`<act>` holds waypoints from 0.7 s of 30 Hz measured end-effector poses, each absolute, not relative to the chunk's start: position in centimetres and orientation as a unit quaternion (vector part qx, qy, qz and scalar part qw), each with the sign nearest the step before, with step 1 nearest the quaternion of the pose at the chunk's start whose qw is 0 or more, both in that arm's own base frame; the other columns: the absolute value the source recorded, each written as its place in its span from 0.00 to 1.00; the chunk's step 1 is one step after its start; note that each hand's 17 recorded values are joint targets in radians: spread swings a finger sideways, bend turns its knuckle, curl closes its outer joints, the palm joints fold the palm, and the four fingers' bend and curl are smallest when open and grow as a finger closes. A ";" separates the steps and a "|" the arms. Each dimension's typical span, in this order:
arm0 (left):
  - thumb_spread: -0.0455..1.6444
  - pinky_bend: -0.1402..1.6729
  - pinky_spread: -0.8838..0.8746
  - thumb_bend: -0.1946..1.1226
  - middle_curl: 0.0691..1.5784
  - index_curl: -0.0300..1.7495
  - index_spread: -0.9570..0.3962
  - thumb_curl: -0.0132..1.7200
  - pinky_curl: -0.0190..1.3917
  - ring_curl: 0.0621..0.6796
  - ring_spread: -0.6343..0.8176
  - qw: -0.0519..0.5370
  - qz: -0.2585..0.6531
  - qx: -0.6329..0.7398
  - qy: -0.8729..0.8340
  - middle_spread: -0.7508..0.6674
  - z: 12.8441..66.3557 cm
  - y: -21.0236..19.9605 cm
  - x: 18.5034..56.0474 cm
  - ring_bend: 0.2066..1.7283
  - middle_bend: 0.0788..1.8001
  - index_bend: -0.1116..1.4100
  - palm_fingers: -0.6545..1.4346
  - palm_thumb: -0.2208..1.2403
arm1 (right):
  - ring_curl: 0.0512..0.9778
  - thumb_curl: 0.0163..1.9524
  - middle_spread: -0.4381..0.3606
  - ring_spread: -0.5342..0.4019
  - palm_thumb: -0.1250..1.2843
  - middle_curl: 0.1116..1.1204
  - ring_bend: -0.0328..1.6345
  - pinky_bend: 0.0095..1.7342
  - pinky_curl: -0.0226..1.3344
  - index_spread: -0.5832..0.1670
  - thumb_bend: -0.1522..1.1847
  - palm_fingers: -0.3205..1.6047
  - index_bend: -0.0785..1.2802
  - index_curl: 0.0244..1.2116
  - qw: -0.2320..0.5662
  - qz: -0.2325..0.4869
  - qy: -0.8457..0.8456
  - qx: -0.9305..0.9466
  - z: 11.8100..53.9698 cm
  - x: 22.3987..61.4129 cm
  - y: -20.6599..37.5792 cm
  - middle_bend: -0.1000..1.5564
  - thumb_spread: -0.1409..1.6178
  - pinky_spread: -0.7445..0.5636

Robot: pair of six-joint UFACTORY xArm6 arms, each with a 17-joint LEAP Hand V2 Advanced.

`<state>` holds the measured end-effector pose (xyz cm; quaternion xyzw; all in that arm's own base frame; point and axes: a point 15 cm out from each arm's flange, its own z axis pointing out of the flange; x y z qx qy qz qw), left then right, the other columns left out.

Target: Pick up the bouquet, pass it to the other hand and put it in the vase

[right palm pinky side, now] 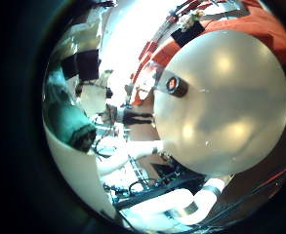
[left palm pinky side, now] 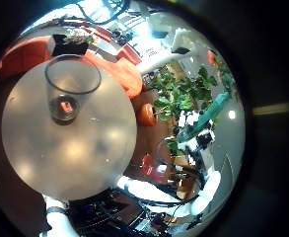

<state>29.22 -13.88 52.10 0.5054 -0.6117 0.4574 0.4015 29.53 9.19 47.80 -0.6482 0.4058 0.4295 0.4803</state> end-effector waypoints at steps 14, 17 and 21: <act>0.55 0.29 0.75 0.13 0.21 0.20 0.83 0.20 0.27 0.19 0.77 0.522 0.482 0.385 -0.590 0.80 56.3 -16.5 27.0 0.33 0.10 0.18 0.37 0.30 | 0.72 0.61 0.39 0.37 0.90 0.71 0.89 0.71 0.68 0.48 0.11 0.75 0.93 0.74 0.431 0.464 0.350 -0.690 47.1 27.7 15.7 0.88 0.58 0.42; 0.55 0.27 0.75 0.13 0.22 0.20 0.83 0.20 0.26 0.18 0.77 0.540 0.476 0.369 -0.588 0.75 56.5 -17.4 26.9 0.32 0.14 0.18 0.41 0.31 | 0.72 0.62 0.39 0.37 0.90 0.71 0.89 0.71 0.69 0.48 0.11 0.75 0.94 0.74 0.423 0.459 0.349 -0.699 46.5 28.0 17.1 0.88 0.59 0.42; 0.55 0.24 0.74 0.13 0.26 0.21 0.80 0.20 0.24 0.16 0.73 0.540 0.475 0.368 -0.589 0.66 56.8 -17.5 27.0 0.30 0.23 0.20 0.46 0.34 | 0.72 0.62 0.40 0.37 0.90 0.70 0.90 0.70 0.69 0.48 0.11 0.75 0.94 0.73 0.407 0.465 0.338 -0.710 46.1 27.5 19.0 0.88 0.59 0.42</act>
